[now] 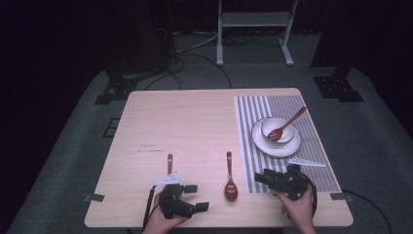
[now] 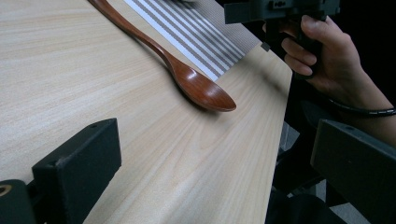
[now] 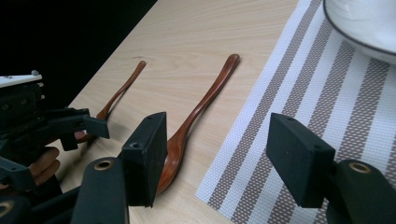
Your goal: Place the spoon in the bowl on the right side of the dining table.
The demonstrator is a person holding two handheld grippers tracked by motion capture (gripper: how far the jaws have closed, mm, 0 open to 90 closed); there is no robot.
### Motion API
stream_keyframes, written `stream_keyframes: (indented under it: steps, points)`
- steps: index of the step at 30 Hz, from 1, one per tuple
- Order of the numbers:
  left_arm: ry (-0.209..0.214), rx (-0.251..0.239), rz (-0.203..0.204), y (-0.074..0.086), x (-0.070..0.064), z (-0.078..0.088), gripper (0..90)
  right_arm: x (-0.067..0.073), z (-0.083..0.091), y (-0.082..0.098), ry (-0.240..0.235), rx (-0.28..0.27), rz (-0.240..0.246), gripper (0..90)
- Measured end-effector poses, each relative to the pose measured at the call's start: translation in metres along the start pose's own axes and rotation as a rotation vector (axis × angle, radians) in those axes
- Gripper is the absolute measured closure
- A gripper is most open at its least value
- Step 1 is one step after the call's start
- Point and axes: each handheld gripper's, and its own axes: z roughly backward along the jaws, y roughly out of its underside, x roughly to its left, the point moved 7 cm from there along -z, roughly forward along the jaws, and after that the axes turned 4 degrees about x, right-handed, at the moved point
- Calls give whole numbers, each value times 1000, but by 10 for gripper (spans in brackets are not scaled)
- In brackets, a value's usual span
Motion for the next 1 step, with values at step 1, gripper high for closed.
stream_keyframes:
  steps: [1]
  points:
    - [0,1,-2,0,0,0,4,0,0,0,0,0,0,369]
